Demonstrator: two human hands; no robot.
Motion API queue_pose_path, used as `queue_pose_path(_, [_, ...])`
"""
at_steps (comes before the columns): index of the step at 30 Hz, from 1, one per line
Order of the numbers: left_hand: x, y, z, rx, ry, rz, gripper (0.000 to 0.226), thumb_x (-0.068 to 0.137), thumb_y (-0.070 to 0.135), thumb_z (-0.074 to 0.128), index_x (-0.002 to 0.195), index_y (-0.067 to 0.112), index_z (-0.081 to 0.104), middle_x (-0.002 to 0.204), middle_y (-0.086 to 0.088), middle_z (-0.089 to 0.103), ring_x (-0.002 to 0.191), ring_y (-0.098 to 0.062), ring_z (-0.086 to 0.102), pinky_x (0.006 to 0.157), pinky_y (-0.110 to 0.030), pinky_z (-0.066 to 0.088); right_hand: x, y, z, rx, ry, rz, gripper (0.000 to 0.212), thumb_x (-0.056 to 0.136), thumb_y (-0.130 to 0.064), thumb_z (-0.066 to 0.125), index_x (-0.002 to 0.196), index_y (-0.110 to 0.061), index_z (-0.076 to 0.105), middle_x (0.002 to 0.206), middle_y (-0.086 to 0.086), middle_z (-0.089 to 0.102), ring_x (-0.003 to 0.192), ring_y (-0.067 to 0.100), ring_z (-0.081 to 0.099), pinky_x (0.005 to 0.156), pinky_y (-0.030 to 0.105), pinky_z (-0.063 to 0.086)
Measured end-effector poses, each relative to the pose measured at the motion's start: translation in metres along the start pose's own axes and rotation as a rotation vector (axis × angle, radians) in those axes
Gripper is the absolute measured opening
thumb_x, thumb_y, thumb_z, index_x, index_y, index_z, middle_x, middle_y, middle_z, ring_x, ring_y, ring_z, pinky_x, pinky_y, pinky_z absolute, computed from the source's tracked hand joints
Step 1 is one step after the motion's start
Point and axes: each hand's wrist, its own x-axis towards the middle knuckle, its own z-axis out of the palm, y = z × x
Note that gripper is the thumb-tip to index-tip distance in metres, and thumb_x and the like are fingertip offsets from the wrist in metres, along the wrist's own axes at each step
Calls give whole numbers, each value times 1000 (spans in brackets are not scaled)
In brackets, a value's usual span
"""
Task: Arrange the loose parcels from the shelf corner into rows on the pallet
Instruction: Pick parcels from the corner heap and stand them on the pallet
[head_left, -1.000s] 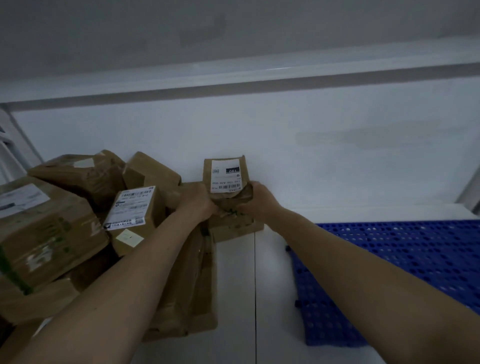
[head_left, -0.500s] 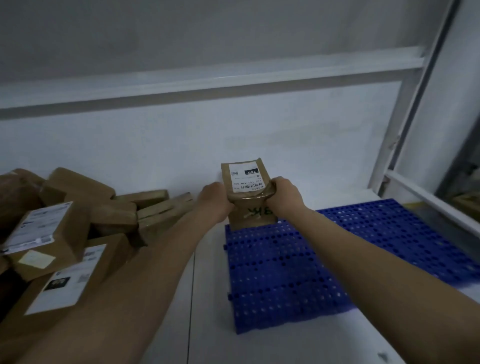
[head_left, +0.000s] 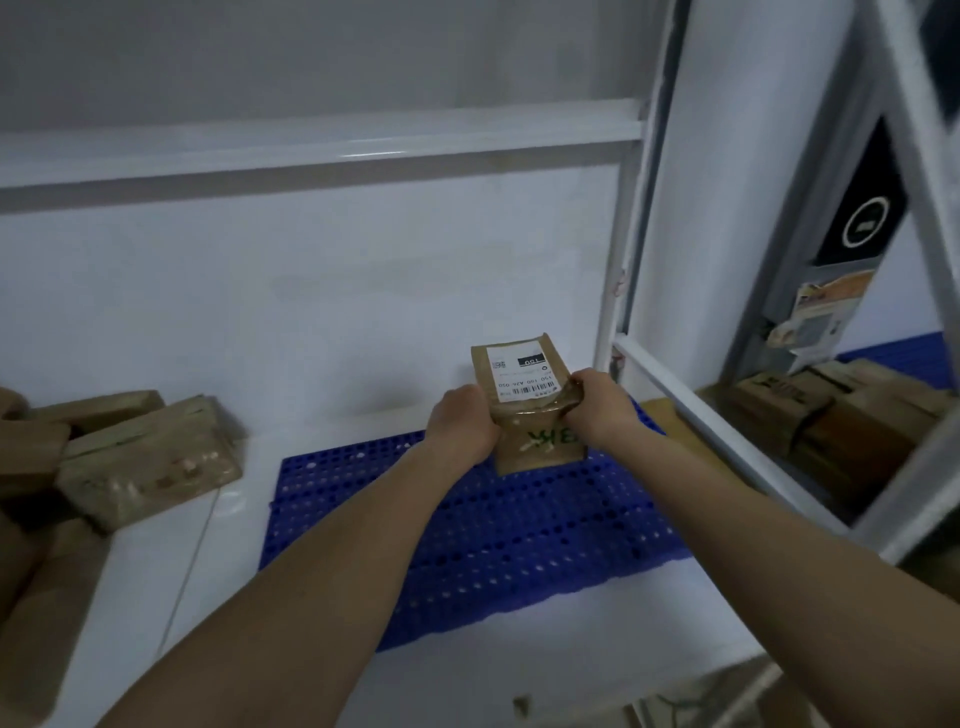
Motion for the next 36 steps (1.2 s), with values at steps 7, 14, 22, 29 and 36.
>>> queue_pose_path(7, [22,75,65,-27,-22,-25,15,86,5,52,72,11,50,76,-3,58,63,-16,51,54,-26,39,21,82,-40,-1,3,65,31,85,-1,49,115,-7,58,111,13,64,101,29,59,76,30,48])
queue_pose_path(14, [36,111,96,-42,-36,-37,17,90,0,46,98,0,61,98,-15,67,86,-28,64,61,-30,44,36,120,-52,47,8,110,48,82,6,47,129,-3,46,121,21,57,110,36,54,87,40,48])
queue_pose_path(22, [46,108,118,-82,-43,-85,22,90,3,49,111,1,56,108,-15,64,96,-31,61,74,-37,49,50,137,-37,155,-55,237,41,84,3,48,124,1,43,109,21,57,98,34,56,70,33,45])
queue_pose_path(29, [49,99,123,-142,-59,-107,33,87,8,55,120,4,47,115,-14,60,100,-29,59,79,-38,51,53,146,-25,638,-227,203,62,74,-10,78,131,-9,55,125,8,63,107,18,59,95,29,47])
queue_pose_path(36, [52,92,126,-175,-93,-88,68,86,9,58,145,12,23,127,-10,57,109,-26,57,88,-38,52,60,154,-16,688,-310,260,78,72,-42,79,139,-19,46,129,5,60,115,23,57,107,42,40])
